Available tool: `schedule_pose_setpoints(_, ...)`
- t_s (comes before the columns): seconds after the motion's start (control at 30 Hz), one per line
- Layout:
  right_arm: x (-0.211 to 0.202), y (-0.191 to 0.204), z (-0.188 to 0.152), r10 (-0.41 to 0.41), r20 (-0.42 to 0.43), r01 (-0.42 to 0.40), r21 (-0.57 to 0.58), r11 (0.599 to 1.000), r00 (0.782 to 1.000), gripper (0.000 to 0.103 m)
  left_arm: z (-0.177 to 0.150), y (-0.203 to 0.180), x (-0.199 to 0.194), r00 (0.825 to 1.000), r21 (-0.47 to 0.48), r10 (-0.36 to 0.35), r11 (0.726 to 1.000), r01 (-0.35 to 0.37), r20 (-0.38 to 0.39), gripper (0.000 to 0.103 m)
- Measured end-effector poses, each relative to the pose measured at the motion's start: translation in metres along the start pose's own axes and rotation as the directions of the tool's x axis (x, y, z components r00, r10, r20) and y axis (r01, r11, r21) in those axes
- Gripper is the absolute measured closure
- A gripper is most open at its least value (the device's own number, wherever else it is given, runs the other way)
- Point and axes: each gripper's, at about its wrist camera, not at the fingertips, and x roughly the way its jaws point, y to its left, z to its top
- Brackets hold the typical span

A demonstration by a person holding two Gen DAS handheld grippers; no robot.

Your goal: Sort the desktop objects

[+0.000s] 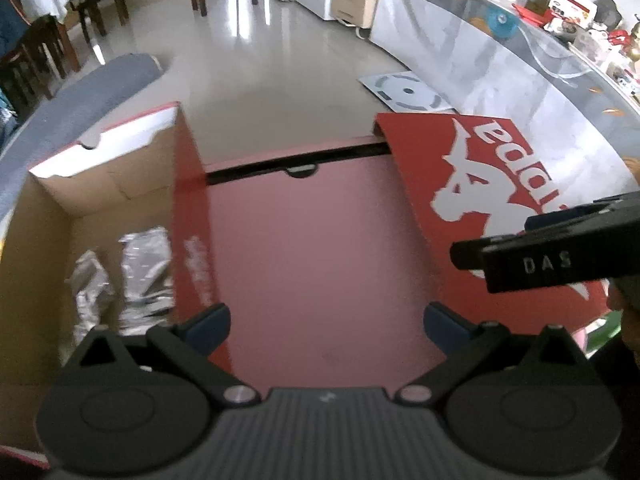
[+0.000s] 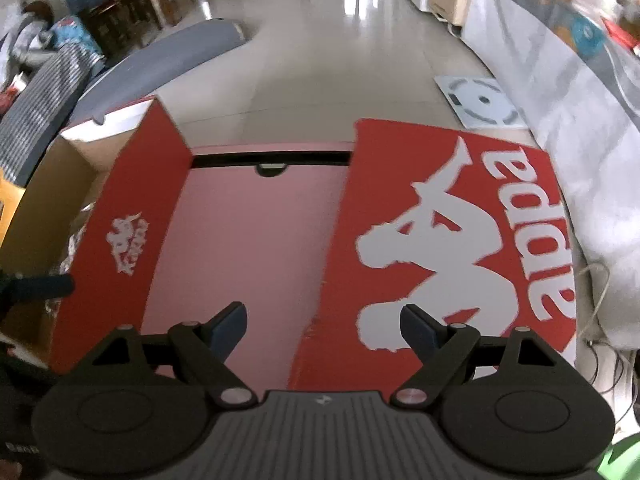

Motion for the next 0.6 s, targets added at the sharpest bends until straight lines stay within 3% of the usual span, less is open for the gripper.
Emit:
schedule_pose_setpoints(0.37, 0.008, -0.06, 0.009, -0.089, -0.02, 0.091, 0.141, 0.986, 0.996, 0.019, 0.013, -0.037, 0.038, 0.998, 0.023, -0.059, 0.998, 0.06, -0.033, 0.0)
schedule_pose_setpoints(0.6, 0.01, -0.077, 0.011, -0.109, -0.019, 0.111, 0.158, 0.981, 0.994, 0.019, 0.021, -0.06, 0.061, 0.996, 0.038, -0.072, 0.997, 0.073, -0.046, 0.0)
